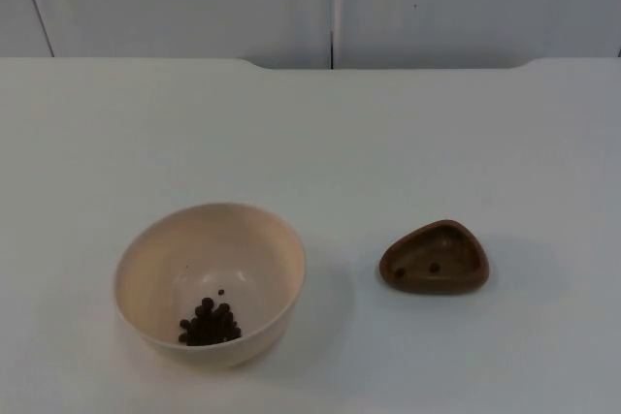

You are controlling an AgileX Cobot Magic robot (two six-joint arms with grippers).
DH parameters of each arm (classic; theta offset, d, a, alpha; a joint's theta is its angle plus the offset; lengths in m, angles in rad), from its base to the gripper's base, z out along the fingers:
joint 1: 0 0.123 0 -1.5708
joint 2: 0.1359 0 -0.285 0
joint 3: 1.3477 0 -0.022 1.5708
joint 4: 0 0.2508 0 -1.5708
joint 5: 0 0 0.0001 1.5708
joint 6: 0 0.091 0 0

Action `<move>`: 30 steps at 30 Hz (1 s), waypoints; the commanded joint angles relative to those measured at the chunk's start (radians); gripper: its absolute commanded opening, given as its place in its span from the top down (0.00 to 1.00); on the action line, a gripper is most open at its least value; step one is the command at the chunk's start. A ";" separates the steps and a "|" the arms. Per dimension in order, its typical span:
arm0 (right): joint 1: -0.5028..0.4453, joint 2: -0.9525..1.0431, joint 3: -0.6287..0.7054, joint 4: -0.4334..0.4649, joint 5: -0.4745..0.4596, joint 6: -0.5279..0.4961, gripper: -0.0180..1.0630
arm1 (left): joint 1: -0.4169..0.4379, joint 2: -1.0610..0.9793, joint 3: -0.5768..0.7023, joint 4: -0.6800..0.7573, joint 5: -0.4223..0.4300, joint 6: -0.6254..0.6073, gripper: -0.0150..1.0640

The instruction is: Pick up the bowl with the left hand and pour the coffee beans from the cup into the bowl with the right hand.

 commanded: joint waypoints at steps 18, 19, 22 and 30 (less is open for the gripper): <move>0.000 -0.003 0.002 0.005 -0.013 0.004 0.01 | 0.005 -0.004 0.005 0.001 0.003 0.000 0.01; 0.000 -0.003 0.002 0.005 -0.013 0.004 0.01 | 0.005 -0.004 0.005 0.001 0.003 0.000 0.01; 0.000 -0.003 0.002 0.005 -0.013 0.004 0.01 | 0.005 -0.004 0.005 0.001 0.003 0.000 0.01; -0.006 -0.003 0.002 0.005 -0.013 0.004 0.01 | 0.005 -0.004 0.005 0.001 0.003 0.000 0.01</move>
